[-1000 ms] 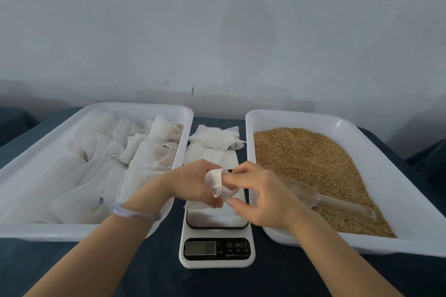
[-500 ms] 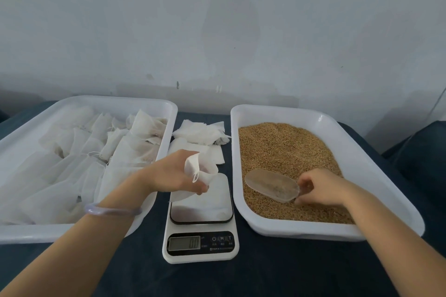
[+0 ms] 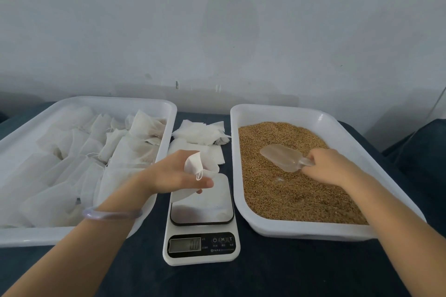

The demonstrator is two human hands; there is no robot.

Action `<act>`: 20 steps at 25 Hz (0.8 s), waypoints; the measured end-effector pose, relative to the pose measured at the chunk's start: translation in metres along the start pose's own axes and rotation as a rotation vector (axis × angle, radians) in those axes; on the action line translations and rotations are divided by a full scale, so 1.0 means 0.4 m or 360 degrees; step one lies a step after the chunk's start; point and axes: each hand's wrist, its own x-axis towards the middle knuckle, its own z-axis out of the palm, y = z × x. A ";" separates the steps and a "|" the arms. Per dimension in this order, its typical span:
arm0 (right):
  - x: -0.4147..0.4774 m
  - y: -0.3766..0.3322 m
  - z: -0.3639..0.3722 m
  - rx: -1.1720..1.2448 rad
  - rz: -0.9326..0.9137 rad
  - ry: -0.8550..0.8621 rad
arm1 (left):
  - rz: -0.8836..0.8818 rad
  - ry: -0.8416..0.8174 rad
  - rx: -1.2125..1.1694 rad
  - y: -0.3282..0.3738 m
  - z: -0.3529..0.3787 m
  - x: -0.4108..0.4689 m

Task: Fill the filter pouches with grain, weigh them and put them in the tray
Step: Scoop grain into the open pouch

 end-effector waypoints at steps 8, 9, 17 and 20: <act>0.111 -0.177 0.055 0.0181 -0.0073 0.0111 | 0.0032 0.0075 0.0122 -0.009 -0.001 0.003; 0.113 -0.176 0.059 0.0212 -0.0069 0.0135 | 0.0039 0.0079 0.0116 -0.010 -0.002 0.003; 0.033 -0.059 0.009 -0.0006 -0.0051 0.0300 | 0.0073 0.0096 0.0080 -0.011 -0.002 0.003; -0.026 0.003 0.003 -0.0077 0.0004 0.0417 | 0.0061 0.0099 0.0086 -0.008 0.001 0.003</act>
